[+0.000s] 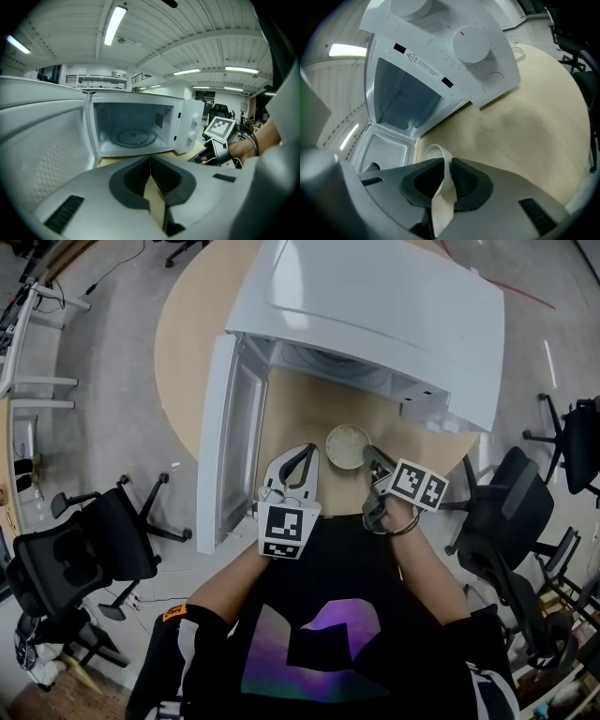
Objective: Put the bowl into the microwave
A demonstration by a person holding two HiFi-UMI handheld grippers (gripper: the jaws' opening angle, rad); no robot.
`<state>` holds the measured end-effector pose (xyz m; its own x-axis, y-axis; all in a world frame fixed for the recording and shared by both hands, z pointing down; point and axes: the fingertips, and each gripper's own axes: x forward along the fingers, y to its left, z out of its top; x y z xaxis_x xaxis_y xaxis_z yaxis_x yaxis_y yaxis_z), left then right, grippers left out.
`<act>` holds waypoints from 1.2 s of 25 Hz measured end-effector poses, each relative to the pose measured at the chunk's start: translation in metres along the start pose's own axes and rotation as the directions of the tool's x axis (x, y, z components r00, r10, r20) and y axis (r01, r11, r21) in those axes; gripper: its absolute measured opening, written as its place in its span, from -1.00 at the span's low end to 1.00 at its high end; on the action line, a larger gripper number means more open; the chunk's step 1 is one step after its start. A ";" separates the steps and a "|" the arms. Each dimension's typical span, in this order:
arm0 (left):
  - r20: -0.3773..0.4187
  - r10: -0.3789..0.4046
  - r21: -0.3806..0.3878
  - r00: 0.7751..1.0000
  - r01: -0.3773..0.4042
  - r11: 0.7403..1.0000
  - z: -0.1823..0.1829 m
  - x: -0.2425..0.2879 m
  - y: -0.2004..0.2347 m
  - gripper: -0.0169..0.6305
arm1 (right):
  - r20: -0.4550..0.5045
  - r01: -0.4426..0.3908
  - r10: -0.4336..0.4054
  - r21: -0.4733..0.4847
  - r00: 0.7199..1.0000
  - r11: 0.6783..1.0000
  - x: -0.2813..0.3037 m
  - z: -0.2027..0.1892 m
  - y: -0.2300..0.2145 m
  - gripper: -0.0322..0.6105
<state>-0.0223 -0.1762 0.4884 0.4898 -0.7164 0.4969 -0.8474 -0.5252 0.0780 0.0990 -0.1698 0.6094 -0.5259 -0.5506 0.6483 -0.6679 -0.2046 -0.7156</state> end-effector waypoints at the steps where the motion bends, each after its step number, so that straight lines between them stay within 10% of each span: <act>1: 0.002 0.002 -0.001 1.000 -0.002 1.000 0.000 -0.001 0.001 -0.81 | 0.005 -0.002 0.002 0.007 1.000 1.000 0.000 0.000 0.002 -0.71; 30: 0.068 0.078 -0.035 0.995 -0.076 0.996 0.023 -0.021 0.018 -0.81 | 0.252 -0.240 0.211 0.091 0.944 0.967 -0.020 0.067 0.097 -0.74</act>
<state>-0.0429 -0.1809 0.4593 0.4346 -0.7851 0.4412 -0.8889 -0.4528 0.0698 0.0802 -0.2327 0.5096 -0.5050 -0.7670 0.3958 -0.4715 -0.1390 -0.8708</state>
